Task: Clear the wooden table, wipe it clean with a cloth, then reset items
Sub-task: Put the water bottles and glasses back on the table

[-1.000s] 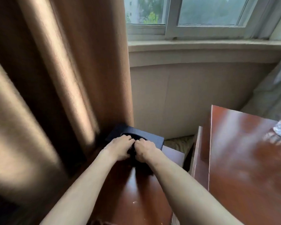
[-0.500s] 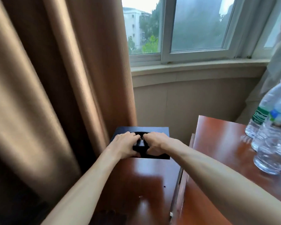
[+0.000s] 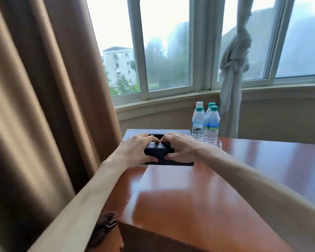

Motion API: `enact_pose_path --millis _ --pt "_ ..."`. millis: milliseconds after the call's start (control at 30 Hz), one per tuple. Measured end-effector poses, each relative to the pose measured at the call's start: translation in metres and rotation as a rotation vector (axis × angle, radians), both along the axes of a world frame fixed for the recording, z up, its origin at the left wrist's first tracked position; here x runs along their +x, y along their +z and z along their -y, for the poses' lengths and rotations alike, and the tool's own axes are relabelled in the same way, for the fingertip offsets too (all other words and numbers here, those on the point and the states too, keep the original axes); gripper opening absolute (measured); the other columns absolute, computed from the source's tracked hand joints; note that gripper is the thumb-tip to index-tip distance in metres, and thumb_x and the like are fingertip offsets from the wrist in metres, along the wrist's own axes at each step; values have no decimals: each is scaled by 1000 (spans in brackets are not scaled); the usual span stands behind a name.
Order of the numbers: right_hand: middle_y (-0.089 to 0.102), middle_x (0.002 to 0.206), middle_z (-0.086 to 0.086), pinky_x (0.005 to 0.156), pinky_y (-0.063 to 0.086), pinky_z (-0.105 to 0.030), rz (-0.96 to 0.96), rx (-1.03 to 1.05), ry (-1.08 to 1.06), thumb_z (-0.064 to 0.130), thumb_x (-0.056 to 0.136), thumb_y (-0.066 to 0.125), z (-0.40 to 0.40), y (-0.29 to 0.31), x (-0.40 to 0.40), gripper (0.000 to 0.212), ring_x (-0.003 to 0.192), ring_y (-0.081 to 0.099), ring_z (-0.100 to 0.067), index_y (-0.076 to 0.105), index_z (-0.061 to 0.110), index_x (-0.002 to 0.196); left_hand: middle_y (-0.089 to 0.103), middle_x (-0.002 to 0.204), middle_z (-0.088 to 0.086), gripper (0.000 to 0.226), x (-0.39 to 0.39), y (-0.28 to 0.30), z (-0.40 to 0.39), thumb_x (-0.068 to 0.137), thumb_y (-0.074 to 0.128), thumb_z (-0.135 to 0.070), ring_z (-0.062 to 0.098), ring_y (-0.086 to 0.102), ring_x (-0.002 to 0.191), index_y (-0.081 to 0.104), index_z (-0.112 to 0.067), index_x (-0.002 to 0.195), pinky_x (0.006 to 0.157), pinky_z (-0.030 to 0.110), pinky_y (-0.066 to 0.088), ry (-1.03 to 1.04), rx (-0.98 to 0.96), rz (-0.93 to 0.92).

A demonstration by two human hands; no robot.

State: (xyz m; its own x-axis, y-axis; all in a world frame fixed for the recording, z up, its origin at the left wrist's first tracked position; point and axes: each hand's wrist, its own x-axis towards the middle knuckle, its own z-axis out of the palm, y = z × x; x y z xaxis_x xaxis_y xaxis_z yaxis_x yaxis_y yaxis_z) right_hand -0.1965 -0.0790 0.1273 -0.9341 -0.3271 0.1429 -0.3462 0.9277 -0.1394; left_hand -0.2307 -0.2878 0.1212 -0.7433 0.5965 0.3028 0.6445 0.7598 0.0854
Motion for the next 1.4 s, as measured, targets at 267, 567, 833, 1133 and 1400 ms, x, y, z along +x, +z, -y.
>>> enact_pose_path --millis 267,567,833,1133,1400 --pt "49 107 17 96 48 -41 9 -75 -180 43 76 61 -153 -22 130 65 103 52 -9 56 24 138 57 114 -12 57 82 -29 -156 79 72 -59 14 55 109 53 -47 132 88 38 47 -229 36 12" --pt "60 120 3 101 47 -42 74 -61 -370 35 80 59 -286 -61 166 60 118 55 -19 55 20 139 57 112 0 63 94 -75 -309 82 70 -58 22 55 111 54 -36 139 91 40 47 -374 54 3" --pt "54 125 2 98 49 -46 124 -6 -420 32 89 58 -330 -92 138 55 122 54 -22 49 24 143 54 113 -1 62 64 -105 -360 85 68 -56 20 53 111 51 -35 141 92 35 41 -375 29 8" --pt "61 131 -22 106 50 -49 -330 172 -590 33 67 93 -329 -154 137 83 123 61 -40 60 2 136 59 130 12 79 63 -151 -362 71 83 -50 31 55 123 56 -17 138 106 45 47 -172 137 -262" --pt "69 125 -22 99 54 -48 -329 171 -637 34 56 101 -350 -159 79 86 118 68 -36 68 3 129 62 132 12 83 16 -158 -392 67 87 -50 33 57 126 59 -17 137 108 51 44 -46 107 -220"
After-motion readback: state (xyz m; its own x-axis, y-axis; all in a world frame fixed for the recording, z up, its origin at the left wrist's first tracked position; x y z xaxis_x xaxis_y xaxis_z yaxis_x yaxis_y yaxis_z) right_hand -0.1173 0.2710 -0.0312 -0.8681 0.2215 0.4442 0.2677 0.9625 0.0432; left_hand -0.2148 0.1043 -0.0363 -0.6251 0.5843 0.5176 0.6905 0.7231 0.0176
